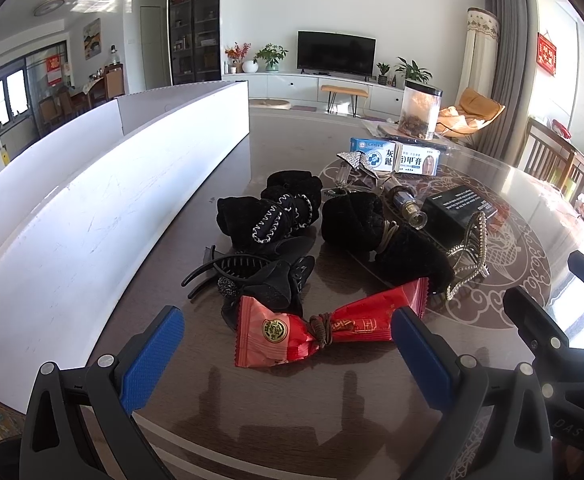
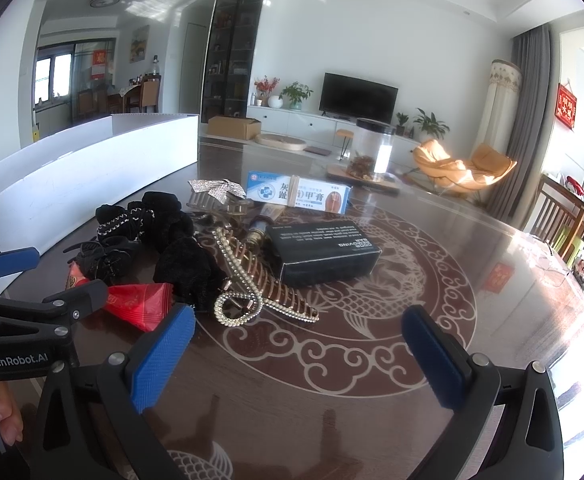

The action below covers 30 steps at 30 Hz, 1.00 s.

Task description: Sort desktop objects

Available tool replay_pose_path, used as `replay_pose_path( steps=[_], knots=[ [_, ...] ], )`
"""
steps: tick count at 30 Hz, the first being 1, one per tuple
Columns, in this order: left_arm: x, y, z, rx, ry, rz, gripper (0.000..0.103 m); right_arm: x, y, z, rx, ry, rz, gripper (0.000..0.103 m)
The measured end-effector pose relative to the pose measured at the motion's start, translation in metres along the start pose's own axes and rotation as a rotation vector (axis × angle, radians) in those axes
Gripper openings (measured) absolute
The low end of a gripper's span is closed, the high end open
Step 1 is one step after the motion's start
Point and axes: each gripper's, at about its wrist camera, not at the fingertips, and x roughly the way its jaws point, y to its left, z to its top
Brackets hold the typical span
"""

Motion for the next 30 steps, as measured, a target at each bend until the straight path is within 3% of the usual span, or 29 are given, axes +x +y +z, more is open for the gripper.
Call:
replay_pose_path(
  steps=[9,18,30],
  knots=[
    [0.002,0.004,-0.001,-0.015,0.006,0.015,0.103,0.003,0.002,0.000,-0.008,0.016,0.001,0.103],
    [0.008,0.025,-0.001,-0.122,0.044,0.015,0.103,0.007,-0.005,0.000,0.026,0.038,0.015,0.103],
    [0.013,0.015,-0.003,-0.073,0.061,0.029,0.103,0.030,-0.028,-0.003,0.155,0.152,0.083,0.103]
  ],
)
